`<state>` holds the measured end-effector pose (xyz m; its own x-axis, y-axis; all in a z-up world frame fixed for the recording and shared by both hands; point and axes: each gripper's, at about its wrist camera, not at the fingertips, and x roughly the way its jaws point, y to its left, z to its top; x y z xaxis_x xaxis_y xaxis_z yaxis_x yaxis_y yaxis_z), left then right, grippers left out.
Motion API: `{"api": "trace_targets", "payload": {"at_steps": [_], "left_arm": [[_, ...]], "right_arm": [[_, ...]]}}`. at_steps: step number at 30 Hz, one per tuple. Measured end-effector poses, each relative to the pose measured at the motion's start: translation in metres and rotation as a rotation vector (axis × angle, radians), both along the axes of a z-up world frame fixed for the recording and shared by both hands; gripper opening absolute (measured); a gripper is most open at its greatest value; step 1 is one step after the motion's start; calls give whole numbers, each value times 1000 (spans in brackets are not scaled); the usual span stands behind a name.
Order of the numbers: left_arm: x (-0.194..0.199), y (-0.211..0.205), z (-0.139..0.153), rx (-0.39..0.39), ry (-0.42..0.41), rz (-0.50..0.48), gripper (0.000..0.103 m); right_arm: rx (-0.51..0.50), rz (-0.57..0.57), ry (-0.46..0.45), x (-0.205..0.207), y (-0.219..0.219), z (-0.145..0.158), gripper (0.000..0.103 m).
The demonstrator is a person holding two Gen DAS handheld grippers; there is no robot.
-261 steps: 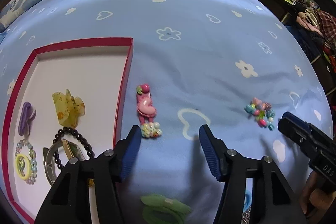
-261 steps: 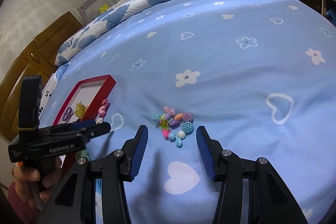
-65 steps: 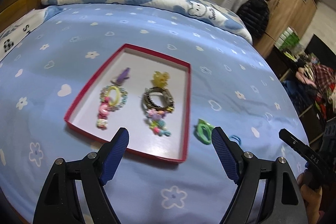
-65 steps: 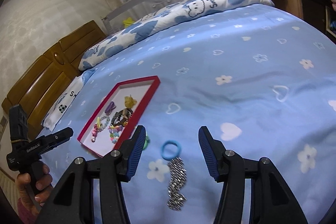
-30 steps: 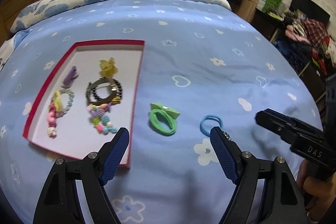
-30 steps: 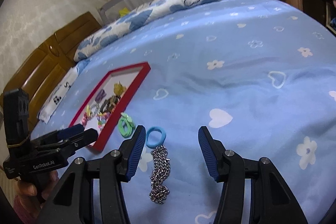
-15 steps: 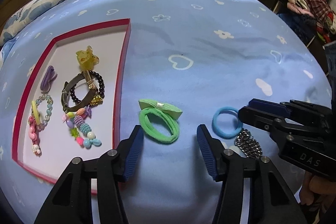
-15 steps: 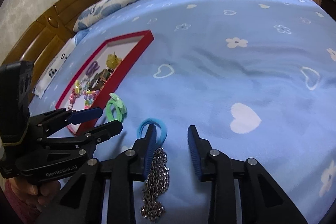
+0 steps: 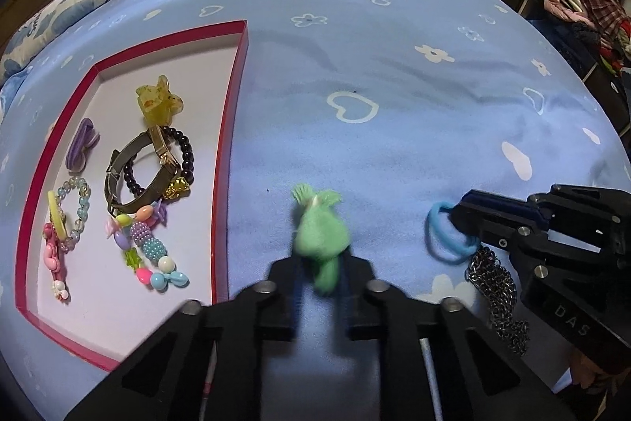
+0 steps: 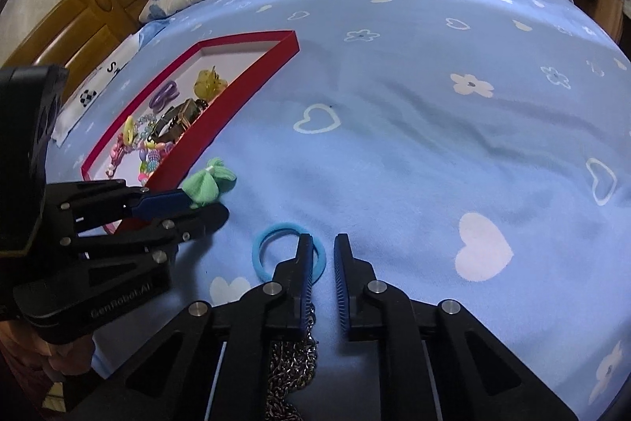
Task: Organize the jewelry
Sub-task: 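Grasp the green bow hair tie with the left tool while the right tool grasps the blue hair tie, then carry the green bow hair tie and blue hair tie into the tray with both tools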
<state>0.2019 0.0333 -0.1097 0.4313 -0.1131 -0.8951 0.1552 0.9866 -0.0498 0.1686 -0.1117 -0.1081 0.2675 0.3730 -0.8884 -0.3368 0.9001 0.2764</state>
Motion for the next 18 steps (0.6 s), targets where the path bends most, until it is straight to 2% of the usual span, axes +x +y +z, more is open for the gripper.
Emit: {"api": "trace_targets", "payload": {"at_steps": [3, 8, 18], "left_arm": [[-4, 2, 2, -12, -8, 0, 6], [-11, 8, 10, -52, -20, -1, 5], [-41, 36, 47, -139, -92, 57, 5]], "right_arm": [[-6, 8, -7, -1, 2, 1, 2], [27, -24, -17, -2, -4, 7, 2], [121, -107, -77, -8, -19, 38, 2]]}}
